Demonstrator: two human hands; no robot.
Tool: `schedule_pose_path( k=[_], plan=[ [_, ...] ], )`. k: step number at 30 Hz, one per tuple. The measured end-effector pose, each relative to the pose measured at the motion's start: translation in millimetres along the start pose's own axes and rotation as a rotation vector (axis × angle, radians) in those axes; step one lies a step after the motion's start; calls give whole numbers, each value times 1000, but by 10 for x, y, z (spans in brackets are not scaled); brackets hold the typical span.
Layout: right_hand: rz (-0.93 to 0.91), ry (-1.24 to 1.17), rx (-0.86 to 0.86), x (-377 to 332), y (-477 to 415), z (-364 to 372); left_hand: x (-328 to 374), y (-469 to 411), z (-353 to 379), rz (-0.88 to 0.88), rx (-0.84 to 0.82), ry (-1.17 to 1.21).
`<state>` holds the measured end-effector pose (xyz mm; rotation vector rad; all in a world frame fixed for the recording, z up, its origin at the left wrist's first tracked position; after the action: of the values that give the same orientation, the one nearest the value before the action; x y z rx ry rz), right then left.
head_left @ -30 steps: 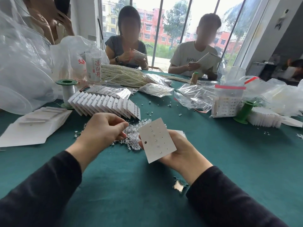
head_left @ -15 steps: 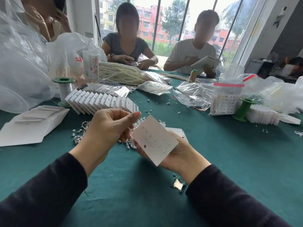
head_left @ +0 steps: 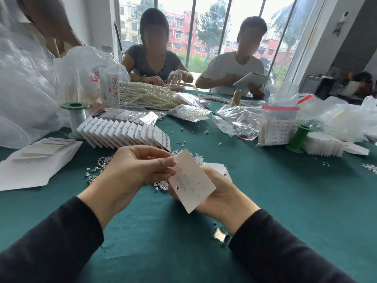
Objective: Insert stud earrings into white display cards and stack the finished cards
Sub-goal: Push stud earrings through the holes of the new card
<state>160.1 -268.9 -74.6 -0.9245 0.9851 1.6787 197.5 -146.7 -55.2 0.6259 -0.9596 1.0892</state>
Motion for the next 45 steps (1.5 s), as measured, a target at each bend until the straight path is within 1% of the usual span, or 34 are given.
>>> schedule_pose_path(
  k=[6,12,15,18,25,29,33,38,42,45],
  plan=[
    [-14,18,7,0,-7,23,-38,-25,8,41,-4,-73],
    [-24,21,5,5,-13,-10,-54,-18,18,36,-5,-112],
    [-60,71,-12,5,-20,-2,-47,-19,9,42,2,-126],
    [-90,151,43,7,-51,-48,-39,-24,-11,44,7,-132],
    [-155,248,135,-11,-65,-106,-74,-33,-28,5,26,-103],
    [-134,235,124,25,-83,-90,-81,-33,-18,5,34,-84],
    [-110,152,84,53,-98,-82,-83,-49,-50,9,73,-96],
    [-108,147,82,45,-89,-79,-88,-55,-56,-6,91,-93],
    [-101,181,100,51,-82,-68,-80,-42,-37,-5,98,-62],
    [-138,252,133,49,-64,-56,-87,-21,-17,10,100,-84]
  ],
)
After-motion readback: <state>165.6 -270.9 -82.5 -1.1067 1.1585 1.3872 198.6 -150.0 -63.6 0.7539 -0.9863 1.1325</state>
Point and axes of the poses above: each hand's wrist, its own y-axis away from the middle knuckle, its own z-axis out of the palm, x = y × z, the point moved 4 cm from there along -y, towards the middle knuckle, and after that the axes turned 15 degrees about y, right-handed, at the moved point
